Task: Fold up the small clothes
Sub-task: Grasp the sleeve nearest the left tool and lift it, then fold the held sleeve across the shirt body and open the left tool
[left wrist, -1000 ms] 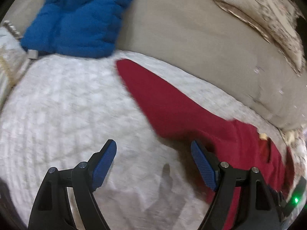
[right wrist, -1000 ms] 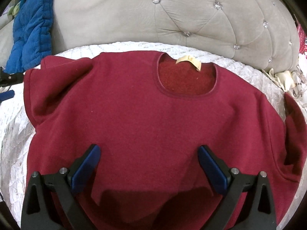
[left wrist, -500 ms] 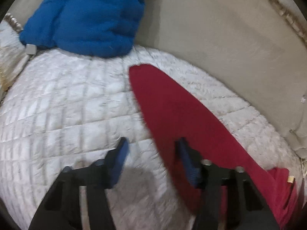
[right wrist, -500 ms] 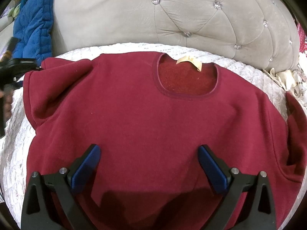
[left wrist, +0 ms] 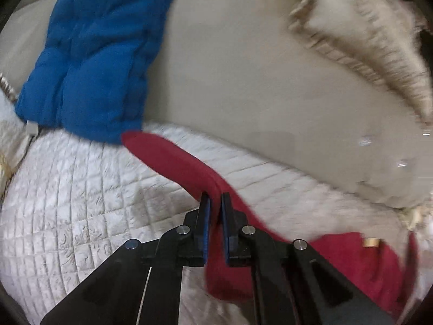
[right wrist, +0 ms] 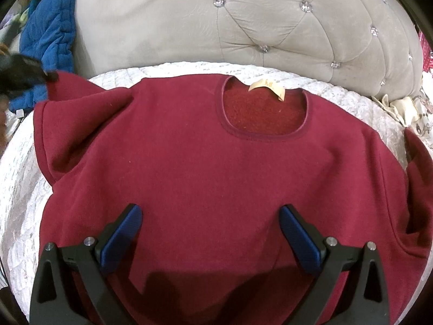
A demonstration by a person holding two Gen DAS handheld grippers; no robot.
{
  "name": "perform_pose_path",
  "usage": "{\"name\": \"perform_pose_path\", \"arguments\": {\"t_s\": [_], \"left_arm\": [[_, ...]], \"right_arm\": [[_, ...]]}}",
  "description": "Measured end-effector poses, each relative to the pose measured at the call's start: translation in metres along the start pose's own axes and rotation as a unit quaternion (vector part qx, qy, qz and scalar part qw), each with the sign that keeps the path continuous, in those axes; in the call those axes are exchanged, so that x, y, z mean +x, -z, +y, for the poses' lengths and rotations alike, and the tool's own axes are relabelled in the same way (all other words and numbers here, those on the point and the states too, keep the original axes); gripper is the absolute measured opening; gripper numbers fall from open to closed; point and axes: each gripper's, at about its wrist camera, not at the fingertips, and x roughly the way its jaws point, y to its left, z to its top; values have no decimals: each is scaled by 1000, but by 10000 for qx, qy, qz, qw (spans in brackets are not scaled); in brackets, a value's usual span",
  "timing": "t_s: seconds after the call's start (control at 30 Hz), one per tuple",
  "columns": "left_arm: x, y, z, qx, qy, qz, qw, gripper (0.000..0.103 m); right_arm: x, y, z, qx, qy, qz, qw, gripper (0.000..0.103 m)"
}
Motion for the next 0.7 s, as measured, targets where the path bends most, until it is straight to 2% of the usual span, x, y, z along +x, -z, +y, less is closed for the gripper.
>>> {"name": "perform_pose_path", "arguments": {"t_s": [0.17, 0.3, 0.37, 0.5, 0.57, 0.63, 0.7], "left_arm": [[-69, -1, -56, 458, 695, -199, 9963, 0], [-104, 17, -110, 1074, 1196, -248, 9867, 0], [-115, 33, -139, 1284, 1507, -175, 9800, 0], [-110, 72, -191, 1477, 2018, 192, 9680, 0], [-97, 92, -209, 1540, 2135, 436, 9637, 0], [-86, 116, -227, 1661, 2096, 515, 9622, 0], [-75, 138, -243, 1796, 1993, 555, 9617, 0]], "right_arm": [[-6, -3, -7, 125, -161, 55, 9998, 103], [-34, 0, -42, 922, -747, 151, 9928, 102], [-51, 3, -65, 1235, -778, 143, 9892, 102], [-85, 8, -112, 1541, -176, 61, 9879, 102], [-97, 12, -134, 1746, -141, 25, 9845, 102], [-105, 19, -152, 1982, -329, 45, 9796, 102], [-111, 23, -159, 2057, -147, 36, 9785, 102]]}}
